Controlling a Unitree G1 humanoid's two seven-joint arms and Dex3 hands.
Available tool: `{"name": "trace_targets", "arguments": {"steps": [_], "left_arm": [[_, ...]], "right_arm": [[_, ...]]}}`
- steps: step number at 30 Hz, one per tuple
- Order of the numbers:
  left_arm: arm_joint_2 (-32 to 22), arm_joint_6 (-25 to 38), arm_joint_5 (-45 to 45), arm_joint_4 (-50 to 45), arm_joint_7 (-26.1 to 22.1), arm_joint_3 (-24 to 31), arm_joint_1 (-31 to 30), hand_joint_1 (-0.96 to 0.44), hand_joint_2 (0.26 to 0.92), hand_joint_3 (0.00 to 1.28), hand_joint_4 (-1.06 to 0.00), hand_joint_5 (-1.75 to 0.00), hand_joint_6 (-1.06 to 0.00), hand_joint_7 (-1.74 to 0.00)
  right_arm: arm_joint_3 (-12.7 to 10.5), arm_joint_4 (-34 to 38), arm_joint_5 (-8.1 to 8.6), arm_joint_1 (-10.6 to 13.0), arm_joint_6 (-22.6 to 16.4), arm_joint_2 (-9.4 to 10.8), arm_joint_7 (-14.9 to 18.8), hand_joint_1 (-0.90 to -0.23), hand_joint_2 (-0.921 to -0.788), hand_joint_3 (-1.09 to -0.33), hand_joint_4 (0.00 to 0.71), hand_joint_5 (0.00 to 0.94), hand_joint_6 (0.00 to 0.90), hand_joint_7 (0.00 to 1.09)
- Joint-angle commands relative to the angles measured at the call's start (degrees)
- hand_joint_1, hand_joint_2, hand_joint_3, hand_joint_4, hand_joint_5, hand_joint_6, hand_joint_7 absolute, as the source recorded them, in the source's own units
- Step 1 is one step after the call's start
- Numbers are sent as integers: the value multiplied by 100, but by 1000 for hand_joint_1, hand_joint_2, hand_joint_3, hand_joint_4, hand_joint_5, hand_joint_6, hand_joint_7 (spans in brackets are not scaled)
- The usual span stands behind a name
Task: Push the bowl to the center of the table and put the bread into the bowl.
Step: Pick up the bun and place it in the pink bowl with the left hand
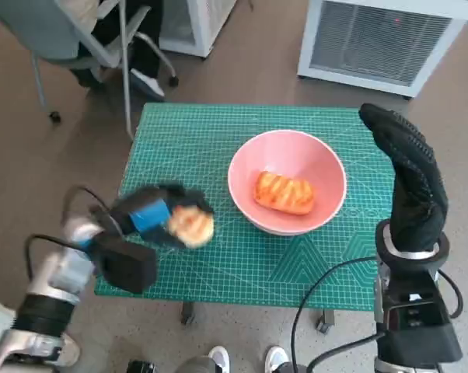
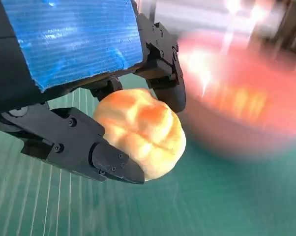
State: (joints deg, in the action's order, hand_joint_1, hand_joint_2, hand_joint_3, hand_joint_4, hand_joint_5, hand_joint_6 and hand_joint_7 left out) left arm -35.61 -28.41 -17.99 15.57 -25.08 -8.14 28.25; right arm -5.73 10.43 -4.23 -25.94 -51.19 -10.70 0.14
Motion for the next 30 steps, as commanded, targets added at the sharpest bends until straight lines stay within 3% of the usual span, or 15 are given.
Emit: {"name": "trace_targets", "arguments": {"steps": [1,8,12,19,23,24,25,26,27,28,29,30], "left_arm": [[217,234,180,-744,259,280,520,3,919,40,-691,-1194,-694,-1064],[632,323,18,-900,488,121,1296,3,912,17,-720,-1147,-745,-1028],[976,209,-123,-256,242,-334,2133,3,920,26,-694,-1163,-716,-1071],[1495,42,-414,1169,-44,-1003,3014,2,921,141,-565,-1260,-580,-1250],[1644,77,-774,1845,-141,-1350,3370,0,921,276,-384,-1391,-458,-1422],[1681,88,-851,1983,-158,-1425,3442,-70,921,283,-352,-1260,-447,-1441],[1735,97,-939,2125,-149,-1504,3505,-169,921,292,-358,-969,-433,-1464],[1770,93,-996,2228,-137,-1554,3550,-184,912,225,-380,-692,-383,-1158],[1809,84,-1071,2323,-89,-1613,3578,-189,914,190,-397,-577,-387,-1008],[1836,70,-1125,2398,-51,-1651,3601,-210,916,138,-414,-382,-399,-743],[1885,87,-1227,2495,6,-1725,3629,-223,918,105,-426,-253,-412,-563],[1919,94,-1300,2570,48,-1776,3652,-237,919,93,-416,-202,-409,-494]], "right_arm": [[-7,89,20,24,19,-2,3,-392,-921,-535,432,1,101,713],[8,147,21,-16,-7,14,5,-390,-921,-537,432,1,103,711],[40,197,17,-50,-30,45,8,-391,-921,-538,433,1,105,711],[52,132,-53,6,-34,74,-21,-390,-921,-543,432,1,100,718],[40,69,-70,54,1,75,-26,-390,-921,-544,432,1,95,722],[39,54,-65,64,12,75,-23,-390,-921,-544,432,1,94,723],[34,45,-57,75,18,71,-21,-390,-921,-544,432,1,92,724],[31,35,-53,84,23,71,-19,-390,-921,-543,432,1,91,724],[28,22,-44,94,33,71,-16,-390,-921,-543,432,1,91,725],[26,11,-38,102,41,71,-14,-390,-921,-543,432,1,90,726],[21,-2,-26,112,49,70,-11,-390,-921,-542,432,1,90,726],[19,-15,-19,121,56,70,-8,-390,-921,-542,432,1,90,726]]}}
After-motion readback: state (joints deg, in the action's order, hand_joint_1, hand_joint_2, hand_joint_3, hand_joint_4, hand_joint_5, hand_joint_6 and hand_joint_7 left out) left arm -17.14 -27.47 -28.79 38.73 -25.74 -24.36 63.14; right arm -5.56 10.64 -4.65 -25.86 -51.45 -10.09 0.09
